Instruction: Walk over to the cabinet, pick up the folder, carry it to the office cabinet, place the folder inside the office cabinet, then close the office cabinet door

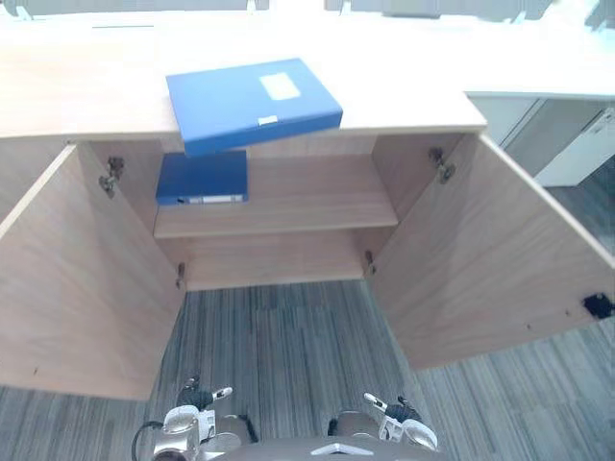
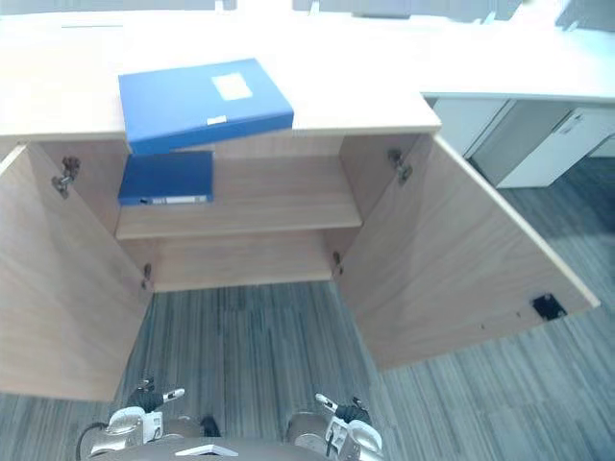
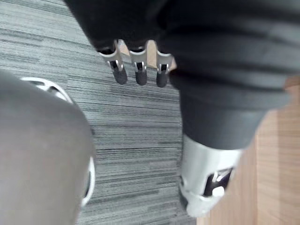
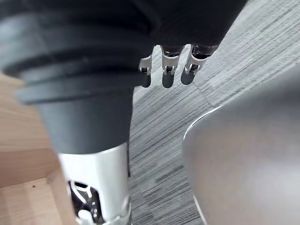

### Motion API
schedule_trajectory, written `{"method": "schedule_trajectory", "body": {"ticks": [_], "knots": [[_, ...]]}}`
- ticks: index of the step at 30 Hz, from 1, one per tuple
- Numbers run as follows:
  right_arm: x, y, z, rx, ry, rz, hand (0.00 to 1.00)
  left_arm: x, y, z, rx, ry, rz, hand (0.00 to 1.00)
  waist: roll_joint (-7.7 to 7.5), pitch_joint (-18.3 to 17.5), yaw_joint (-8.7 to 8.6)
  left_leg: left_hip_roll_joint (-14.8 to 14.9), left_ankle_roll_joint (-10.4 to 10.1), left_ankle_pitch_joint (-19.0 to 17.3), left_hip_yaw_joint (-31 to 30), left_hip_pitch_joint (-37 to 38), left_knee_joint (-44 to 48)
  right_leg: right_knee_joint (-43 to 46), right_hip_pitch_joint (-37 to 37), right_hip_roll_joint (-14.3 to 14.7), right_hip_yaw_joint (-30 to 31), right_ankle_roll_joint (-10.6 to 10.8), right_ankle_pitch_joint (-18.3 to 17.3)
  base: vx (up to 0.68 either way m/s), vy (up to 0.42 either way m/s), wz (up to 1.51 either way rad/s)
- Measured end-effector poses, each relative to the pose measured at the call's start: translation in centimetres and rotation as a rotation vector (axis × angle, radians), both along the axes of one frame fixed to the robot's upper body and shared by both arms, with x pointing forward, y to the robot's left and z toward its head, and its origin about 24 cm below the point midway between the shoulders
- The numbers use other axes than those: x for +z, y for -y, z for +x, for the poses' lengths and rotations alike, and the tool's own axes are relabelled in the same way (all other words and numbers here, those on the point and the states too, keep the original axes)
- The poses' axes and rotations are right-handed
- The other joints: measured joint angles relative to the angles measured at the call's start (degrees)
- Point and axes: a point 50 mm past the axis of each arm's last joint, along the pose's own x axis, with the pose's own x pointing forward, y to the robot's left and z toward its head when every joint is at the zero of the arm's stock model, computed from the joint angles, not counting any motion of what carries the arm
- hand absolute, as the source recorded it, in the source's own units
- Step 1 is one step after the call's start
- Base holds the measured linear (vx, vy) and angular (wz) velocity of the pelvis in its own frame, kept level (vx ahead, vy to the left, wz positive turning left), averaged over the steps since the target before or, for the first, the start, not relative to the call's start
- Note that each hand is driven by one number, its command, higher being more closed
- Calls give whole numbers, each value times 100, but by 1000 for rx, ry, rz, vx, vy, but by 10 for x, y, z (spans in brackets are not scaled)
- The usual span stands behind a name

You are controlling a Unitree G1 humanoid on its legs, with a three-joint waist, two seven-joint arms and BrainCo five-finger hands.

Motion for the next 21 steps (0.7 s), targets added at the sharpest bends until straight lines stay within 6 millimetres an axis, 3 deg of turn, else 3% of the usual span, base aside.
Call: {"method": "schedule_trajectory", "body": {"ticks": [4,6,7,11,13,15,17,20,21], "knots": [[2,5,6,5,15,-14,0,0,4,1,29,3,-18,0,72,31,-132,116,-169,61,3,548,-517,-1350,-519,291,-337,-132,-77,313,-100,6],[3,6,7,6,18,-17,0,-1,7,2,28,6,-25,0,109,56,-130,190,-468,44,-24,768,-731,-2805,-621,468,-312,-196,595,377,-225,13],[3,6,7,-3,21,-12,0,-2,8,0,43,-6,-34,0,118,95,-132,181,-670,-17,-187,1012,-875,-3200,-437,542,-302,-367,1450,364,-234,14],[7,21,11,-15,44,-55,0,-3,35,6,49,5,-108,0,578,84,-162,522,-671,124,-455,1045,-604,-2800,-270,658,-609,-457,797,343,-256,39],[6,19,9,6,29,-56,0,0,36,14,55,35,-114,0,491,163,-156,1011,-740,85,-816,195,1642,-3015,344,675,-895,-500,563,259,-229,59],[4,19,6,3,15,-52,0,3,35,18,78,62,-111,0,472,169,-73,1285,-708,47,-646,-330,2844,-3228,751,694,-1033,-554,535,262,-120,14],[4,19,3,-5,8,-48,0,4,37,21,75,74,-115,0,468,165,-59,1351,-594,-22,-289,-563,2809,-3494,1073,700,-1053,-547,542,259,-26,0],[3,18,2,-8,5,-45,0,5,37,22,74,81,-114,0,460,147,-36,1261,-515,-23,-4,-718,1579,-3706,1307,676,-1014,-507,565,234,83,-14],[3,18,1,-10,3,-44,0,5,37,22,74,80,-115,0,464,133,-31,1114,-508,162,-26,-710,816,-3712,1344,657,-956,-442,574,287,210,-19]]}}
